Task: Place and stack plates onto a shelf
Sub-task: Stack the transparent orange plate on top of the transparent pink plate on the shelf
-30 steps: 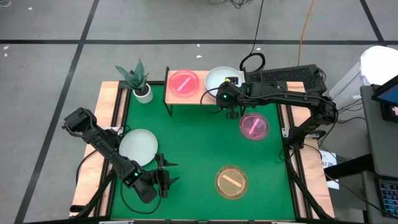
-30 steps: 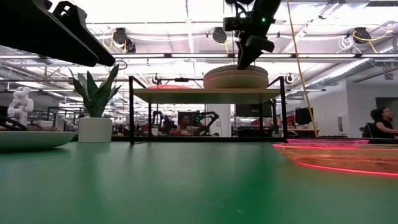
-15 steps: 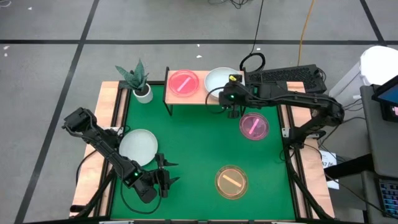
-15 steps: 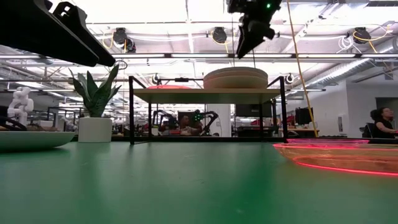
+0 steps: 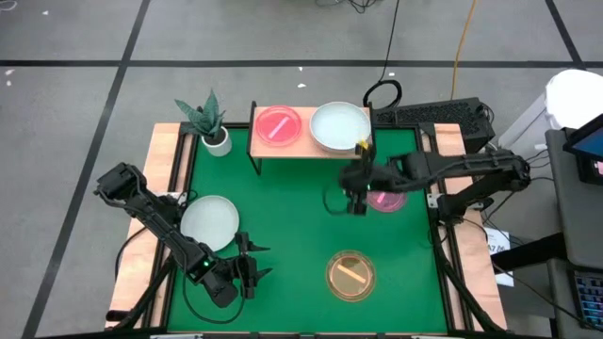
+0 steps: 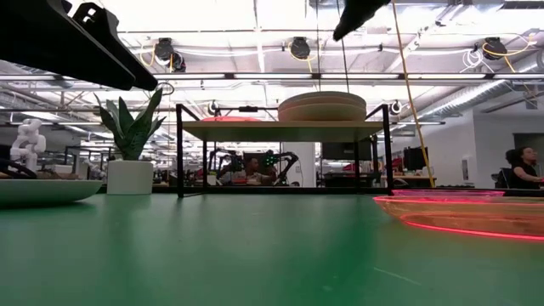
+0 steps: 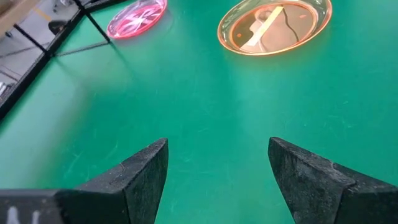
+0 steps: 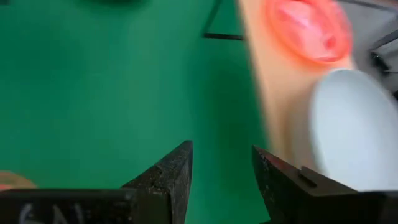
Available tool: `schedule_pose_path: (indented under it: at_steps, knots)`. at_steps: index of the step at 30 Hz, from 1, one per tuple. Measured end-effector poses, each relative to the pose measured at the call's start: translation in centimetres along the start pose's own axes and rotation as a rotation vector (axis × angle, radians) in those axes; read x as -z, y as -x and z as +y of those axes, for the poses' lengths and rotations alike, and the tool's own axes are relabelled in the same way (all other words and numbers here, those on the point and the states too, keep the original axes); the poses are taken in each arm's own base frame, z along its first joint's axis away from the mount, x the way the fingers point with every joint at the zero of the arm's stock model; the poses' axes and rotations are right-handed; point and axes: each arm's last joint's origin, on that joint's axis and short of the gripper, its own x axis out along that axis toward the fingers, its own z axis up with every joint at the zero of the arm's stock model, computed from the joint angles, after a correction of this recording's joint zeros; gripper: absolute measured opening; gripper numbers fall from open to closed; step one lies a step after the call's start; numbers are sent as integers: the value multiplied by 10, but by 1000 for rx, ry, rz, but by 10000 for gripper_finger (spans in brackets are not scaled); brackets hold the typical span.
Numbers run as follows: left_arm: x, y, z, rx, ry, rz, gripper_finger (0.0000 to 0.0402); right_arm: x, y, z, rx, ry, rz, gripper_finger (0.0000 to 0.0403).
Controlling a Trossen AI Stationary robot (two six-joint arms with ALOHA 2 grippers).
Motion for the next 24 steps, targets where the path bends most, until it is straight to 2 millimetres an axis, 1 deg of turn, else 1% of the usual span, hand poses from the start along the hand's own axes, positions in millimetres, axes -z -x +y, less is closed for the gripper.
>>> schedule_pose_path:
  at_steps: [4,8,10,13,17,20,24]
  knots:
    - [-1,-2,1,4,-10,2,280,1,13,30,-69,-29,-31,146]
    - [-5,-5,1,73,-41,3,280,6,25,56,-87,-66,-61,146]
    - [-7,-6,1,112,-62,1,280,12,26,70,-101,-78,-77,146]
    - [-10,-9,2,136,-101,-12,280,25,22,93,-142,-85,-82,146]
    - [-16,-15,6,156,-207,-39,280,43,14,118,-205,-129,-102,146]
    - [-23,-22,11,188,-272,-77,280,57,6,132,-235,-162,-108,146]
    - [-29,-31,16,217,-340,-126,280,73,-1,142,-253,-199,-89,146]
